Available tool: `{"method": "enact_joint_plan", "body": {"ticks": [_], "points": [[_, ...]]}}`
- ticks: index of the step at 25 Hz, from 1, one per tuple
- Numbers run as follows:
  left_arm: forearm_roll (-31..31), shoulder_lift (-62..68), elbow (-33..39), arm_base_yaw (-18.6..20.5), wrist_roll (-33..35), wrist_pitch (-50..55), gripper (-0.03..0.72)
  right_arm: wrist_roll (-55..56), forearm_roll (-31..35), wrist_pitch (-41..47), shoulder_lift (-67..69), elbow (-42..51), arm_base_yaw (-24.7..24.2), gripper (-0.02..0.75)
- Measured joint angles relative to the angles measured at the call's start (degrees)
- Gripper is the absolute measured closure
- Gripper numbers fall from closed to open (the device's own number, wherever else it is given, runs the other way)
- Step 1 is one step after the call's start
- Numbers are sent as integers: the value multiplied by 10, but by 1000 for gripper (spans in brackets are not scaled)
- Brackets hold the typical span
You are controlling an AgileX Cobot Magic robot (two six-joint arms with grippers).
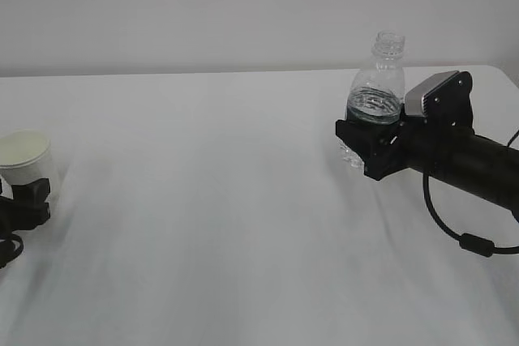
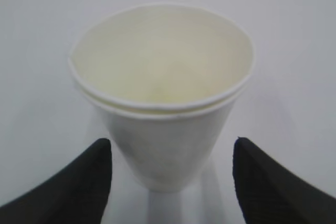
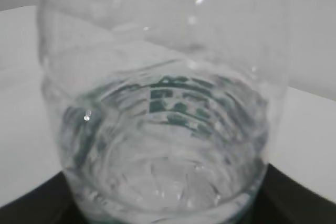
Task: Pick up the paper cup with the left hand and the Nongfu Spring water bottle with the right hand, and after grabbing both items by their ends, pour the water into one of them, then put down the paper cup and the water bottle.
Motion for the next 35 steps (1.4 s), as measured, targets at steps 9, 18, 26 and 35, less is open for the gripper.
{"method": "enact_joint_plan", "body": {"ticks": [9,18,26,35], "points": [[-1,45,-30,0,0,0,15,-1,-3,0,0,0,0,270],[-5,47,-50,0,0,0,10,-1,-6,0,0,0,0,270],[-11,54,-73,0,0,0,10,-1,-11,0,0,0,0,270],[-21,55,-76,0,0,0,43,-1,-11,0,0,0,0,270]]}}
